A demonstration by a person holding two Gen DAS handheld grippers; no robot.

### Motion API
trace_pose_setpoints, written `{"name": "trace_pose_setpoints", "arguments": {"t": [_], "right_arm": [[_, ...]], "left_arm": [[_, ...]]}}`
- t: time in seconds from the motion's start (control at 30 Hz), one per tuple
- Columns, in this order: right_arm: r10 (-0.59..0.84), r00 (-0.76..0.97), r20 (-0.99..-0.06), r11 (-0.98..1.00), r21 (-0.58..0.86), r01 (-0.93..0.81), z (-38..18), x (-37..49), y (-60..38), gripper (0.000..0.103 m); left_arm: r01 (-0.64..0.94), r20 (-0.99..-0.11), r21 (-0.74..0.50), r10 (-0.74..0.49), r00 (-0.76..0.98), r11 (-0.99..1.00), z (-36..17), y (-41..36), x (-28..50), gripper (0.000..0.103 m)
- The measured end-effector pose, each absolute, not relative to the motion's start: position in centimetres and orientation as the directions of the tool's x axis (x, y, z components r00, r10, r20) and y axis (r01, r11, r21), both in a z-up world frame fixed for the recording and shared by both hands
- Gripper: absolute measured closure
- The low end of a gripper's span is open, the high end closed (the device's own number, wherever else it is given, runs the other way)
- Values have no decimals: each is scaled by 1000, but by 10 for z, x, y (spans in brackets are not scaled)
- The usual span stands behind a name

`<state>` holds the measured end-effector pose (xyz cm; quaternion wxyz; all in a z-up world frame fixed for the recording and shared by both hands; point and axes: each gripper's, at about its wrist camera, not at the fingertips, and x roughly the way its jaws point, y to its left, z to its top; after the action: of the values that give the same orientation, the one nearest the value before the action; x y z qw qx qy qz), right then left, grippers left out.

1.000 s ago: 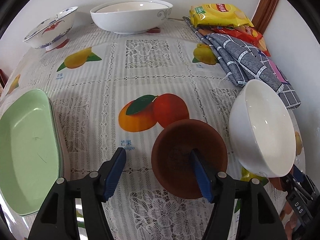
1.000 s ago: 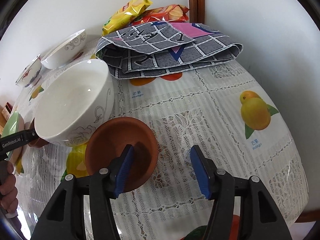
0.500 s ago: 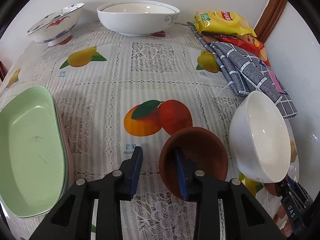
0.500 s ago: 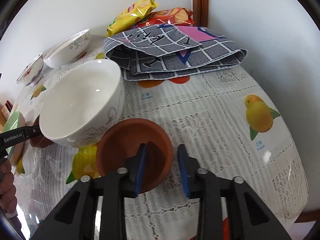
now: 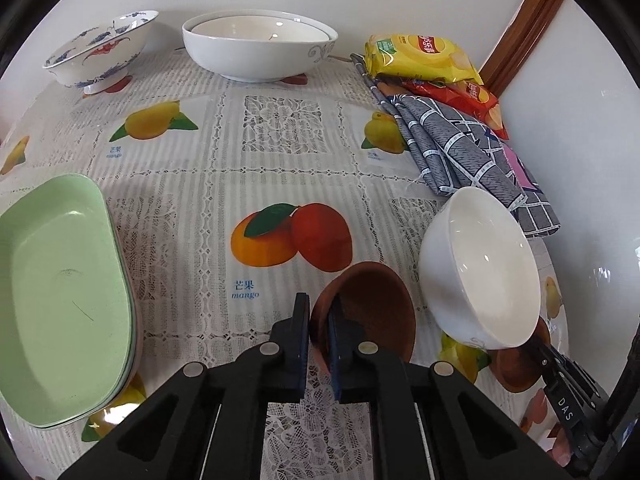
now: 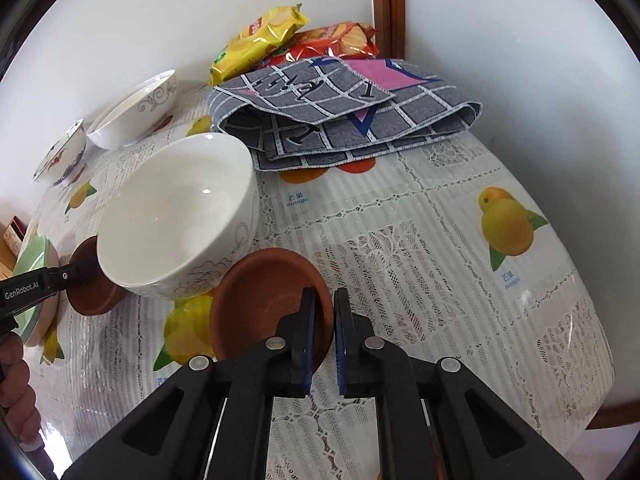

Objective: Organize plates and bowls
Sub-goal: 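Close the left tool on one terracotta dish while the right tool grasps the other, then lower the right tool's terracotta dish into the white bowl while the left tool holds its dish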

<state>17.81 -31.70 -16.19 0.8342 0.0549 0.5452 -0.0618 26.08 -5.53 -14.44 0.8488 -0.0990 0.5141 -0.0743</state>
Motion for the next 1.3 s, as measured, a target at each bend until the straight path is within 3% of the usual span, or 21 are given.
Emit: {"name": "trace_pose_setpoints", "arguments": {"t": [1.3], "right_arm": [[-87, 531, -843, 984, 10, 179, -50, 163, -291, 94]], "left_arm": [[50, -750, -283, -254, 611, 958, -49, -17, 214, 94]]}}
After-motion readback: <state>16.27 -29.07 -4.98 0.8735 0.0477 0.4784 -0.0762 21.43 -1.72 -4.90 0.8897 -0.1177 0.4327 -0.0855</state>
